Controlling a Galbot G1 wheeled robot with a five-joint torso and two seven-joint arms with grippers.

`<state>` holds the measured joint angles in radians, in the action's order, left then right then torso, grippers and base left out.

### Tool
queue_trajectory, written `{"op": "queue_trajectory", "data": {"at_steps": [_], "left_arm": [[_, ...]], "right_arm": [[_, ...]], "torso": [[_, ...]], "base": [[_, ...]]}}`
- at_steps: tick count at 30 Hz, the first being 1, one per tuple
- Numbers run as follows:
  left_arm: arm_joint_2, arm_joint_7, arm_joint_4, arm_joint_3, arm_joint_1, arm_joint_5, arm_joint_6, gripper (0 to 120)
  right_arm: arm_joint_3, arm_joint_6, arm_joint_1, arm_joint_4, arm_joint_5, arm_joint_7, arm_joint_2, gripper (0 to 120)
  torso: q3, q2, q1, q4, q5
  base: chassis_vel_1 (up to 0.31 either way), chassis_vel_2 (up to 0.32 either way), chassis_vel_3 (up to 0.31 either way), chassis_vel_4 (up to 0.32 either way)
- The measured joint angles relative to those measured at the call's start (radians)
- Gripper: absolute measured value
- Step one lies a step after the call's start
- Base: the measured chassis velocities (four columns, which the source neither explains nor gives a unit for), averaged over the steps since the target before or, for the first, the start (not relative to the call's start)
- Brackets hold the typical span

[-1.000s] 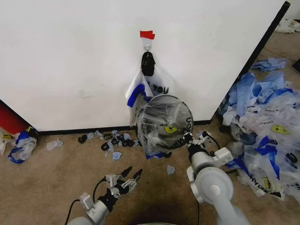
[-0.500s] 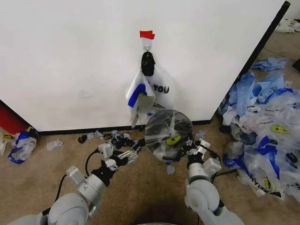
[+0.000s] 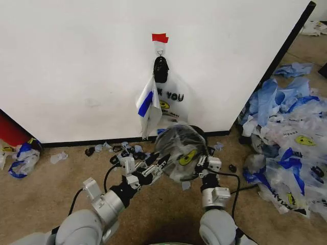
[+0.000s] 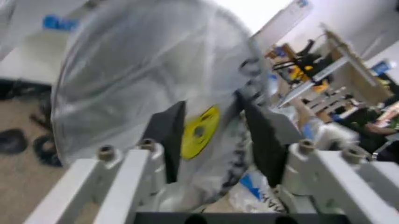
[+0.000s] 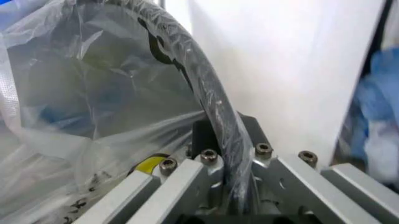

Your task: Pick up the garbage bag from the wall and place it over the trash bin.

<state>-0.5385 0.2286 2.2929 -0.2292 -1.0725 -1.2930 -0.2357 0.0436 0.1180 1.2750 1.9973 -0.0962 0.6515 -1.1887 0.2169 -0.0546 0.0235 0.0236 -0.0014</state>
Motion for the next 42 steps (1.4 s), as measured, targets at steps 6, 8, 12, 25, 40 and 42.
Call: {"op": "queue_trajectory", "data": {"at_steps": [6, 8, 12, 25, 40, 42], "left_arm": [[-0.047, 0.038, -0.048, 0.001, 0.013, -0.007, 0.000, 15], [-0.058, 0.045, -0.055, -0.001, 0.020, -0.009, 0.000, 11], [-0.100, 0.060, -0.087, -0.029, 0.039, -0.018, 0.002, 0], [-0.176, 0.085, -0.164, -0.117, 0.118, -0.028, 0.002, 0], [-0.242, 0.170, -0.248, -0.167, 0.224, -0.045, -0.003, 0], [-0.248, 0.175, -0.253, -0.170, 0.228, -0.041, -0.004, 0]], "right_arm": [[0.039, 0.012, -0.006, -0.017, 0.064, -0.014, -0.014, 0], [0.045, 0.015, -0.006, -0.020, 0.070, -0.015, -0.018, 0], [0.062, 0.017, -0.007, -0.030, 0.084, -0.015, -0.035, 0], [0.082, 0.019, -0.016, -0.048, 0.116, -0.030, -0.070, 0], [0.093, 0.024, 0.005, -0.038, 0.153, -0.030, -0.093, 0], [0.094, 0.024, 0.006, -0.038, 0.156, -0.029, -0.095, 0]], "torso": [[0.000, 0.000, 0.000, -0.0001, 0.0002], [0.000, 0.000, 0.000, -0.0001, 0.0004], [0.000, 0.000, 0.000, 0.0000, 0.0002], [0.000, 0.000, 0.000, 0.0000, 0.0002], [0.000, 0.000, 0.000, 0.0000, 0.0002], [0.000, 0.000, 0.000, 0.0000, 0.0002]], "base": [[0.000, 0.000, 0.000, 0.000], [0.000, 0.000, 0.000, 0.000], [0.000, 0.000, 0.000, 0.000], [0.000, 0.000, 0.000, 0.000], [0.000, 0.000, 0.000, 0.000], [0.000, 0.000, 0.000, 0.000]]}}
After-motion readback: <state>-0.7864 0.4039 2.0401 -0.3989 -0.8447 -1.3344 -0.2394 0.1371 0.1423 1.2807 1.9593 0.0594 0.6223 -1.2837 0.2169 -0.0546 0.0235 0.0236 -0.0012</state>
